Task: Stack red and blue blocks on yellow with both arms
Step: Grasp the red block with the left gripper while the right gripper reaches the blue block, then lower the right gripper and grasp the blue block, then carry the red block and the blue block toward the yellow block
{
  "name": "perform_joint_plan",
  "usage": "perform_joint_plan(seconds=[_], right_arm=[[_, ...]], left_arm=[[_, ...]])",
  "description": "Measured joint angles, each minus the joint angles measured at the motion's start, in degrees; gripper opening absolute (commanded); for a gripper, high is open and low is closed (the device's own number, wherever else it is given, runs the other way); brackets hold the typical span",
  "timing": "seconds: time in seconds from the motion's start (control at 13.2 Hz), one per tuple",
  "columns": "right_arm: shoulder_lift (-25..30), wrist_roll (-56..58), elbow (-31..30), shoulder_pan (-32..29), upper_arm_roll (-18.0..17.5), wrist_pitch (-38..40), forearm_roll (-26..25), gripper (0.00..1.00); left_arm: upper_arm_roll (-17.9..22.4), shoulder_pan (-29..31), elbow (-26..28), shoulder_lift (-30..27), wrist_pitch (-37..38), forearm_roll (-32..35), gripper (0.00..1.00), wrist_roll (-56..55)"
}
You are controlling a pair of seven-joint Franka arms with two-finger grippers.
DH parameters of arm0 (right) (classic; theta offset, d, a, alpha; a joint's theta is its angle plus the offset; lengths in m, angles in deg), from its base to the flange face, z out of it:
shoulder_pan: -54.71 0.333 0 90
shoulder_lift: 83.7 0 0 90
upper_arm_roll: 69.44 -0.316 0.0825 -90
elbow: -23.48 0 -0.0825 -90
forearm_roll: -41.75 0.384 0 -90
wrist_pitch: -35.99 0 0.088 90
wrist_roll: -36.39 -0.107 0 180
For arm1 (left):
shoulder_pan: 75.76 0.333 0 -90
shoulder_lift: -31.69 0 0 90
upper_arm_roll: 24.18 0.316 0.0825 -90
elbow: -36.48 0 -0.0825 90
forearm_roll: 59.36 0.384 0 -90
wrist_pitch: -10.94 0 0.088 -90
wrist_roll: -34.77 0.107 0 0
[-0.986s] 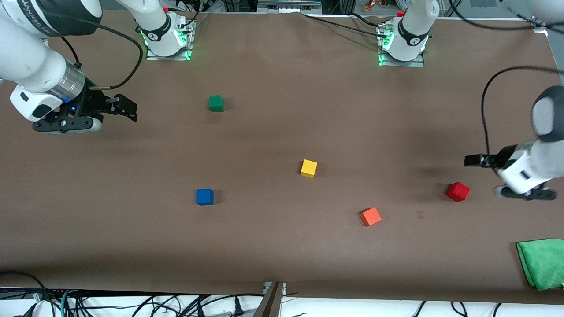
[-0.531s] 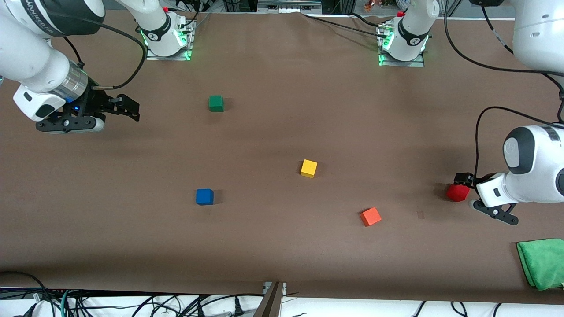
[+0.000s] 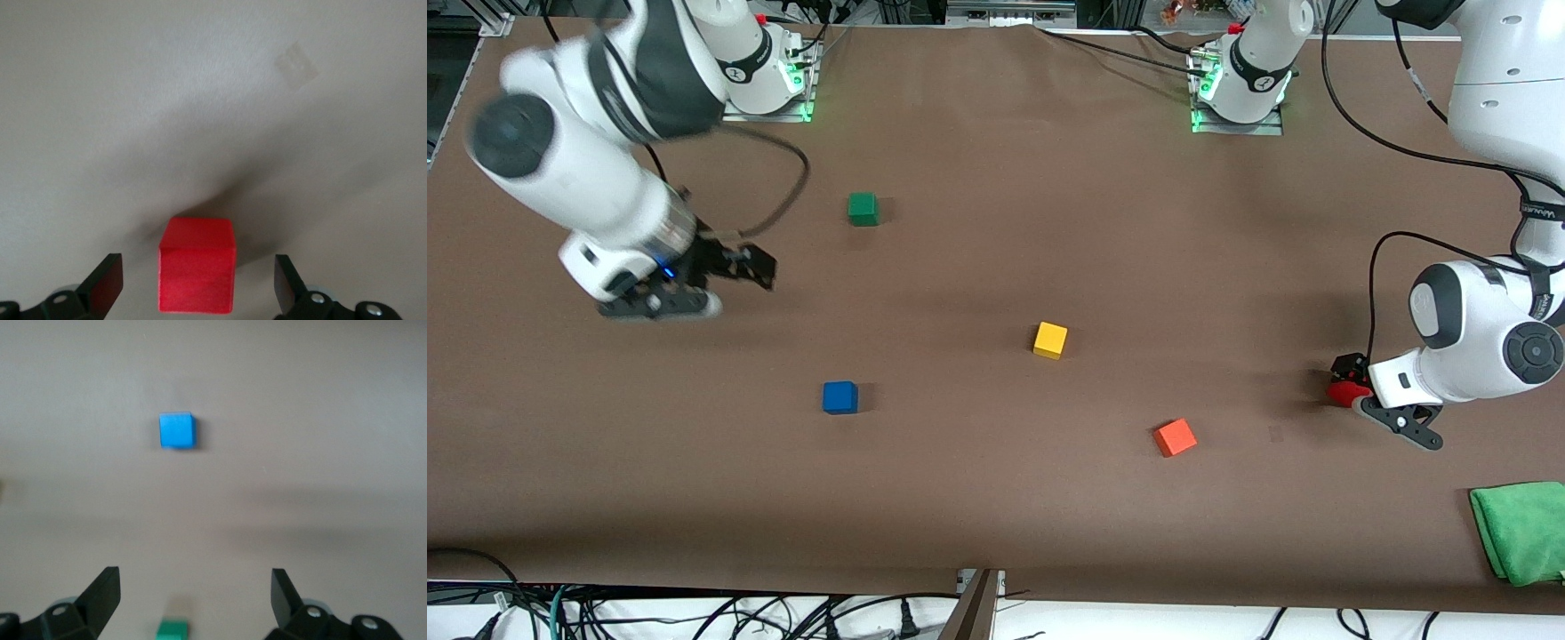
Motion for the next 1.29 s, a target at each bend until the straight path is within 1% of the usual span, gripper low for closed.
perform_joint_plan(seconds=[0.15,0.3,0.38,0.46,0.53,0.61,0.68,0.76,0.83,0.99,1.14,1.21,1.29], right_arm=[[-9.1,0.0,3.5,0.8,0.0,-6.5,0.0,1.0],[-18.8,-0.1,8.9,1.6,0.0,-12.2,0.0,1.0],[-22.5,-0.3,10.8,1.9,0.0,-15.1,0.0,1.0],[-25.2,-0.7,11.9,2.2,0.0,-17.8,0.1,1.0],[-27.1,-1.3,12.6,2.3,0.0,-19.4,0.4,1.0],[-28.2,-1.8,13.0,2.4,0.0,-20.0,0.9,1.0],[-28.7,-2.0,13.1,2.6,0.0,-20.5,1.3,0.99],[-28.9,-2.2,13.0,2.8,0.0,-21.0,1.5,0.98],[-28.9,-2.4,12.4,3.1,0.0,-21.7,1.5,0.9],[-29.2,-2.6,10.1,3.4,0.0,-24.2,1.5,0.63],[-29.5,-2.6,9.1,3.5,0.0,-25.2,1.5,0.38],[-29.4,-2.6,9.1,3.5,0.1,-25.2,1.5,0.26],[-29.3,-2.6,9.2,3.5,0.1,-24.8,1.6,0.21]], left_arm=[[0.0,0.5,0.7,0.1,-0.3,0.0,1.0,0.5],[0.0,0.8,1.3,0.1,-0.7,0.0,1.0,0.6],[0.0,0.9,1.9,0.1,-1.3,0.0,1.0,0.6],[0.0,0.9,2.5,0.1,-2.2,0.0,0.77,0.6],[0.0,1.0,3.1,0.1,-2.8,0.0,0.5,0.7],[0.0,1.1,3.4,0.1,-3.0,0.0,0.31,1.3],[0.0,1.2,3.4,0.1,-3.1,0.0,0.14,2.0],[-0.1,1.2,3.4,0.1,-3.1,0.0,0.01,2.5],[-0.2,1.2,3.3,0.1,-3.3,0.0,0.0,2.7],[-1.2,1.2,2.9,-0.5,-3.7,0.0,0.0,2.7],[-4.5,1.0,2.0,-2.1,-3.3,0.0,0.0,1.1],[-6.8,0.9,1.5,-3.1,-1.5,0.0,0.0,-1.7],[-9.5,0.7,1.0,-4.0,0.9,0.0,0.0,-5.7]])
